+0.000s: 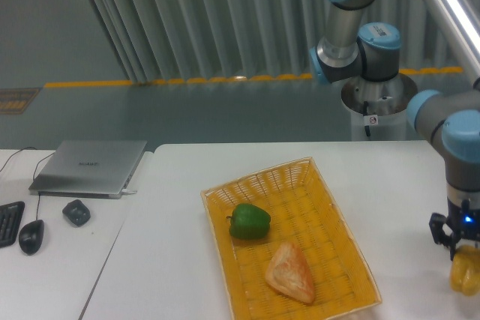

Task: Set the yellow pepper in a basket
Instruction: 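Lift the yellow pepper and carry it over the basket, then lower the pepper into the basket beside the green pepper and release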

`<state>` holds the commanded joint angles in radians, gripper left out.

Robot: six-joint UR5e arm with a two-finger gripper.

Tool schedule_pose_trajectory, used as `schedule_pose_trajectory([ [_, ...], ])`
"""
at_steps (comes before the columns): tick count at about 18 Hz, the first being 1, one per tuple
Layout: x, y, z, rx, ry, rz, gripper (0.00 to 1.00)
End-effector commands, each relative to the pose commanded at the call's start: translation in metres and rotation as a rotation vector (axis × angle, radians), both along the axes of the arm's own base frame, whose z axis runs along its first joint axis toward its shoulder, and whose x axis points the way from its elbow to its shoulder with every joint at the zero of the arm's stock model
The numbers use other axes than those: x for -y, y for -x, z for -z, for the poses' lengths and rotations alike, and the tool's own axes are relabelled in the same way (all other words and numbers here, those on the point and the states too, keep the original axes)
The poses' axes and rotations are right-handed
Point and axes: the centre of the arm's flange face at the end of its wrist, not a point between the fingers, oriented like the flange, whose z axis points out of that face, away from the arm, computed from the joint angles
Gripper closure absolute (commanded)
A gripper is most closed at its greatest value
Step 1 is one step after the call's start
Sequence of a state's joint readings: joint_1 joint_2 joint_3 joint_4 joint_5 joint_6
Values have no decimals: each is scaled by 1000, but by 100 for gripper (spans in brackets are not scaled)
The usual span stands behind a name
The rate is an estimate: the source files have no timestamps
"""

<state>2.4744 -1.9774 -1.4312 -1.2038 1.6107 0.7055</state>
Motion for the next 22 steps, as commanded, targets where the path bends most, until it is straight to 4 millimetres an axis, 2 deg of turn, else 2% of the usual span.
schedule_pose_trajectory([
  [6,-19,-64,-37,84,-54,89,68],
  [9,-43,-107,-36,90,-37,179,69],
  [14,-57,-164,-43,92,-29,264,68],
  [16,-64,-197,-49,88,-37,312,66],
  [18,-72,-220,-43,92,-28,343,64],
  [22,-80,-246,-37,101,-18,370,64],
])
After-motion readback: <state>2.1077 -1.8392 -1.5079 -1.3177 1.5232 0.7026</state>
